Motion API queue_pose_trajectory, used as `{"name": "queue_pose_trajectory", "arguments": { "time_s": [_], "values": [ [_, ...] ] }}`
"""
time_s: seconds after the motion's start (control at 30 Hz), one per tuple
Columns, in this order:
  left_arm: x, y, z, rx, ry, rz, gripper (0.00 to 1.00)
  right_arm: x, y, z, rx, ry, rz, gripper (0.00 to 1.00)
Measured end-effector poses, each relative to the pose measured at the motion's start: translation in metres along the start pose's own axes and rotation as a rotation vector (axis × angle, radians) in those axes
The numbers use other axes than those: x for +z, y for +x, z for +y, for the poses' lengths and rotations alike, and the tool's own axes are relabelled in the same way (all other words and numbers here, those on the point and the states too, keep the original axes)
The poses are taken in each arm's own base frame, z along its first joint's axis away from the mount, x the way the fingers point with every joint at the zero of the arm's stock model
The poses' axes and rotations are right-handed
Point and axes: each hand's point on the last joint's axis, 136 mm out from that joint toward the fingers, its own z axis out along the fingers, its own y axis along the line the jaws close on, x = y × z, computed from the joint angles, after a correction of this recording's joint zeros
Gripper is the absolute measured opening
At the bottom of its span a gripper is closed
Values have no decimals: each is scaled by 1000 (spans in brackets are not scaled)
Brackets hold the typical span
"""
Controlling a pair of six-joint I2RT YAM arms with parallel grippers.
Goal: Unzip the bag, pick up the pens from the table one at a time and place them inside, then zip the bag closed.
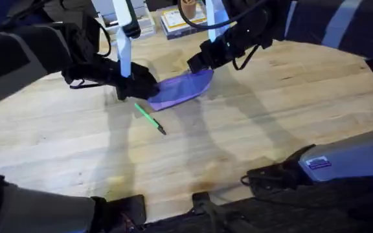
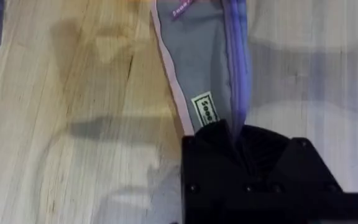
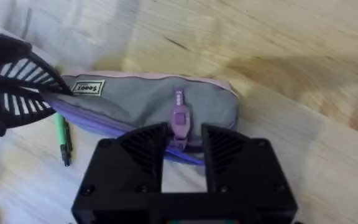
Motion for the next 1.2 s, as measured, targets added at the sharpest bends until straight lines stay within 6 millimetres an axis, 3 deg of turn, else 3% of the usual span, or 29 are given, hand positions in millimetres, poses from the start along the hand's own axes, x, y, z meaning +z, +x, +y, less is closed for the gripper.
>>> {"name": "queue_pose_trajectory", "arguments": {
  "time_s": [0.23,0.33,1.2],
  "values": [
    [0,0,0,0,0,0,42,0,4,3,-9,-4,18,182],
    [0,0,0,0,0,0,42,1,5,6,-23,-3,22,43],
    [0,1,1,-1,-3,4,42,-5,-9,13,-79,-20,-13,32]
  ]
}}
